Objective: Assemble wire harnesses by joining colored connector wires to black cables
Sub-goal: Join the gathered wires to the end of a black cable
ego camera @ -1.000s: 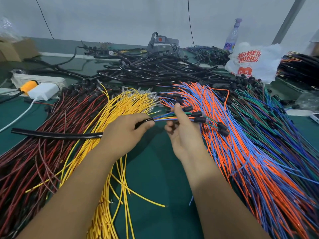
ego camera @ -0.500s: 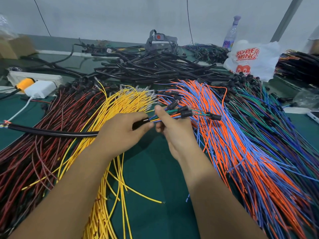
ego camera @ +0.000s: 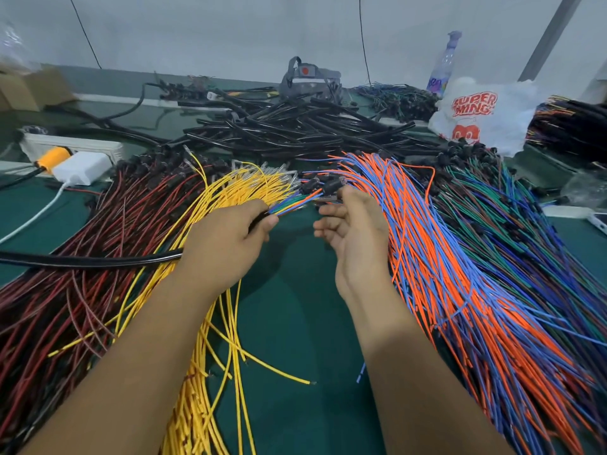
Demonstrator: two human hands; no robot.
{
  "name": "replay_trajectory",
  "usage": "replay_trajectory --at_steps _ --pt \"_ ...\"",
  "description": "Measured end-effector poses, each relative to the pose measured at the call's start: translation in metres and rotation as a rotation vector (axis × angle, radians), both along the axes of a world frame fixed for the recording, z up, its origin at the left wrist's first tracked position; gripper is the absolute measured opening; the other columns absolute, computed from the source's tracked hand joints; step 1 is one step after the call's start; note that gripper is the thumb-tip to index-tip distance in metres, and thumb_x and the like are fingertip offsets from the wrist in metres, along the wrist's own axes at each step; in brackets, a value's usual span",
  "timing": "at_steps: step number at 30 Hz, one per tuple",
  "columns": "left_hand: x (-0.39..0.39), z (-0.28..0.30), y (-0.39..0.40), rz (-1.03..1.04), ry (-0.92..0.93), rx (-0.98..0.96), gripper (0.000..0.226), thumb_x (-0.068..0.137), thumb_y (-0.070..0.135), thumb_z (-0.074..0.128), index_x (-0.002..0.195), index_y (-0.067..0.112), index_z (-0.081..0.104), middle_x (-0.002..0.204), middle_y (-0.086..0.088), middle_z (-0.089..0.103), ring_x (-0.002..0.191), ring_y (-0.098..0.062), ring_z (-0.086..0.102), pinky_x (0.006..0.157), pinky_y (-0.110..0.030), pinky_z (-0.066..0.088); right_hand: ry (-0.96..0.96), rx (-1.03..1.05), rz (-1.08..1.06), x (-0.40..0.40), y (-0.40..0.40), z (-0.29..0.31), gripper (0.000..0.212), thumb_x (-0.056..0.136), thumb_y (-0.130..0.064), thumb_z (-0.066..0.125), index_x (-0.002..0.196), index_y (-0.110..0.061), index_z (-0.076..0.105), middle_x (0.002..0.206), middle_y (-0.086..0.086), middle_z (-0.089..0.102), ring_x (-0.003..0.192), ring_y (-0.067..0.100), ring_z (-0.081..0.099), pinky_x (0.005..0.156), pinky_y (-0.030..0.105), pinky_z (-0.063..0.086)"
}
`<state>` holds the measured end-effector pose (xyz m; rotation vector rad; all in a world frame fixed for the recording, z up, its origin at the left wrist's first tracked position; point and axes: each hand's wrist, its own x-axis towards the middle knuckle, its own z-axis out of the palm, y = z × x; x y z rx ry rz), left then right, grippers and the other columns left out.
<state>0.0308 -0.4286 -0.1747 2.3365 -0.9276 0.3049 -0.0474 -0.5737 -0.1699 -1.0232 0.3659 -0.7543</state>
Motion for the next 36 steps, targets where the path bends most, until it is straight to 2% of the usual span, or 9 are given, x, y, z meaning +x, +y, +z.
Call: replay_trajectory --at_steps 5,8,13,21,23,26,30,33,36 --pt "0.0 -0.004 0.001 -0.047 0.054 -0.038 0.022 0.096 0.042 0.05 0.116 0.038 0.057 0.077 0.015 0.062 0.073 -0.015 0.058 0.06 -0.033 0.045 -0.039 -0.107 -0.019 0.001 0.002 -0.002 0.007 0.093 -0.017 0.062 0.087 -0.015 0.06 0.07 0.004 0.063 0.05 0.016 0.058 0.051 0.023 0.049" --pt "-0.003 -0.003 0.001 -0.096 0.159 -0.178 0.024 0.087 0.055 0.048 0.107 0.044 0.059 0.083 0.018 0.066 0.083 -0.012 0.061 0.072 -0.039 0.05 -0.044 -0.162 -0.071 0.002 0.003 -0.002 0.008 0.092 -0.007 0.062 0.089 -0.013 0.059 0.06 -0.007 0.065 0.047 0.013 0.059 0.05 0.023 0.051" --pt "-0.006 0.002 -0.004 -0.157 0.318 -0.393 0.012 0.092 0.04 0.052 0.09 0.039 0.063 0.071 0.011 0.068 0.061 -0.016 0.057 0.071 -0.046 0.051 0.0 -0.144 -0.181 0.004 0.005 -0.002 0.012 0.09 -0.007 0.065 0.085 -0.013 0.056 0.056 0.0 0.062 0.041 0.011 0.056 0.043 0.021 0.046" --pt "0.0 0.009 -0.004 -0.148 0.481 -0.563 0.022 0.099 0.025 0.05 0.081 0.03 0.063 0.065 0.004 0.066 0.049 -0.007 0.048 0.05 -0.011 0.038 -0.011 -0.194 -0.104 0.001 0.004 -0.002 0.013 0.096 -0.007 0.056 0.086 -0.014 0.061 0.072 0.001 0.064 0.055 0.006 0.06 0.051 0.018 0.047" --pt "0.001 0.008 -0.004 -0.137 0.478 -0.533 0.022 0.099 0.026 0.05 0.081 0.03 0.063 0.064 0.004 0.066 0.048 -0.006 0.05 0.051 -0.013 0.039 -0.046 -0.161 -0.027 0.0 0.003 -0.001 0.012 0.095 -0.003 0.055 0.093 -0.012 0.062 0.076 -0.002 0.065 0.063 0.009 0.063 0.056 0.02 0.05" --pt "0.0 0.003 -0.006 -0.093 0.398 -0.431 0.02 0.097 0.026 0.053 0.08 0.03 0.063 0.069 0.009 0.069 0.055 -0.008 0.059 0.065 -0.029 0.049 -0.071 -0.166 0.008 0.0 0.003 0.0 0.014 0.094 -0.001 0.056 0.094 -0.014 0.063 0.072 -0.009 0.067 0.066 0.012 0.066 0.059 0.02 0.051" --pt "0.001 -0.003 -0.005 -0.006 0.191 -0.206 0.015 0.093 0.029 0.059 0.078 0.03 0.064 0.074 0.009 0.066 0.073 -0.018 0.063 0.072 -0.045 0.053 0.034 -0.542 -0.225 0.001 0.007 -0.005 0.014 0.086 -0.008 0.068 0.088 -0.021 0.068 0.077 -0.01 0.066 0.075 0.014 0.063 0.069 0.029 0.051" --pt "0.004 -0.001 -0.007 0.06 0.162 -0.208 0.014 0.093 0.029 0.058 0.081 0.027 0.065 0.08 0.009 0.067 0.081 -0.016 0.062 0.073 -0.038 0.05 0.016 -1.025 -0.418 -0.001 0.014 -0.01 0.011 0.084 -0.018 0.07 0.094 -0.019 0.07 0.085 -0.02 0.061 0.087 0.02 0.058 0.078 0.04 0.05" --pt "0.007 0.002 -0.007 0.113 0.272 -0.351 0.024 0.094 0.028 0.055 0.073 0.023 0.064 0.074 0.009 0.067 0.065 -0.004 0.056 0.064 -0.03 0.041 -0.049 -1.09 -0.418 0.0 0.019 -0.012 0.009 0.086 -0.016 0.065 0.095 -0.016 0.067 0.09 -0.014 0.061 0.085 0.019 0.058 0.075 0.038 0.05"
